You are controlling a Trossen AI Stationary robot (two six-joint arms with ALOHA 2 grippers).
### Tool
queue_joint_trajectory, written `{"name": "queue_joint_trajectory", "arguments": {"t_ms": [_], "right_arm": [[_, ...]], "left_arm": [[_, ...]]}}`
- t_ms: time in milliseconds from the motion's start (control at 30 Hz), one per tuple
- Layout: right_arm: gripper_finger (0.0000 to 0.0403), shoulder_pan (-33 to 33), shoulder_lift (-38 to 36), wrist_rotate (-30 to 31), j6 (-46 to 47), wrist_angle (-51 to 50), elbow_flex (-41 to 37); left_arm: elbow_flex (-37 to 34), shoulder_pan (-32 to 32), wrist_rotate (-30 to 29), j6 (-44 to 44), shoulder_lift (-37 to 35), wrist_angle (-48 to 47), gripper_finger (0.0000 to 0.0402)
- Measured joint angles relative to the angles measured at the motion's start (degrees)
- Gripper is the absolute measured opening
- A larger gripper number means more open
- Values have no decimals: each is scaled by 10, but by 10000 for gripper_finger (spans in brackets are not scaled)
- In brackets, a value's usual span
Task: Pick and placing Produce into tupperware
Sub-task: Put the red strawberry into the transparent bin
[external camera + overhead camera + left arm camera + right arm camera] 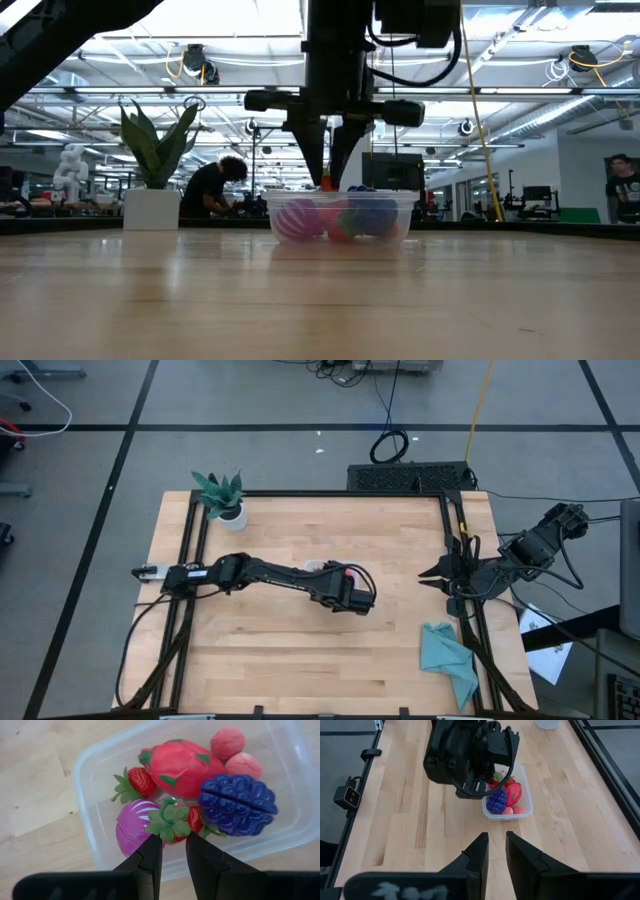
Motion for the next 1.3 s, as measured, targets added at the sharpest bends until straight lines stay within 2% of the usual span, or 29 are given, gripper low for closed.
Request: {"name": "queue_joint_trajectory", "arguments": {"t_ms": [333, 733, 1300], "right_arm": [[55, 0, 0, 0, 0, 2, -2], [55, 0, 0, 0, 15, 8, -49], [55, 0, 0, -15, 9, 22, -50]], "left_arm": [[-9, 3, 5, 8, 1, 9, 76], [-9, 5, 2, 19, 0, 21, 76], [-9, 8, 9, 46, 0, 34, 77]]}}
